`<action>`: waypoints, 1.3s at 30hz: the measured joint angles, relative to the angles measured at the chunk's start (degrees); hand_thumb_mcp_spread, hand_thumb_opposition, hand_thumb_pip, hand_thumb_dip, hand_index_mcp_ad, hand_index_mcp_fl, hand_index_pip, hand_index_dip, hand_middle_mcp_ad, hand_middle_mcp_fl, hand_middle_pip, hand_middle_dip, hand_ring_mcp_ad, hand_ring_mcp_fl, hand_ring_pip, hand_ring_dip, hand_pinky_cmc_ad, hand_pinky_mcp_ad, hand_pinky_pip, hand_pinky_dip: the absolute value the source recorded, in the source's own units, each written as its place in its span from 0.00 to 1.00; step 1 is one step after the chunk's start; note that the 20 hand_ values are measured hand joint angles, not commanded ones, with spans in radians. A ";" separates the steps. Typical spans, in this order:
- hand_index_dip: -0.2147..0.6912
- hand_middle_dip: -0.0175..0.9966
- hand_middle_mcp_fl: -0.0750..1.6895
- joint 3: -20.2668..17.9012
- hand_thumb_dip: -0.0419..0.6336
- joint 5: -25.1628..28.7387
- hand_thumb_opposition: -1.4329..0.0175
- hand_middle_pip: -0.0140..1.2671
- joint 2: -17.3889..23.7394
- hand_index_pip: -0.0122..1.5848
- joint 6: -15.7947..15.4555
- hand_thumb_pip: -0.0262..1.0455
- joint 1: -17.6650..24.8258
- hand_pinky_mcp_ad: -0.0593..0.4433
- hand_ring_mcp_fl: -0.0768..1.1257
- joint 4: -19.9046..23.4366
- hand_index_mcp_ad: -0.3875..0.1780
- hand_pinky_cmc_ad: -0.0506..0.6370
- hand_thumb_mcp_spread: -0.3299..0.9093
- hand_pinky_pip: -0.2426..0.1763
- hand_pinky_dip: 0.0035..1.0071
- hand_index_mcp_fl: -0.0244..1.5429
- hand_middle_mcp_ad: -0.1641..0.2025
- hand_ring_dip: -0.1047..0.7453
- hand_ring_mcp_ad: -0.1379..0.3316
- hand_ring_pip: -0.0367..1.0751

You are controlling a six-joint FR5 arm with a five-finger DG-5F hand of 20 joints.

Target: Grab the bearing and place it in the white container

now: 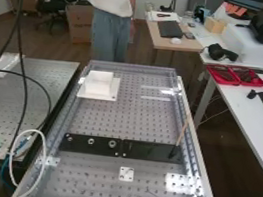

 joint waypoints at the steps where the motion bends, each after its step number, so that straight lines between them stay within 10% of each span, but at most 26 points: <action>1: 0.39 0.15 0.09 -0.23 0.09 0.15 0.56 0.11 0.11 0.05 0.02 0.26 0.03 0.67 0.07 0.15 0.75 0.56 0.47 0.44 0.22 0.04 0.70 0.18 0.62 0.13; 39: 0.32 0.17 0.10 -21.90 0.12 11.36 0.53 0.11 -1.16 0.06 2.55 0.37 -0.26 0.67 0.07 16.21 0.76 0.57 0.49 0.43 0.23 0.05 0.70 0.19 0.66 0.12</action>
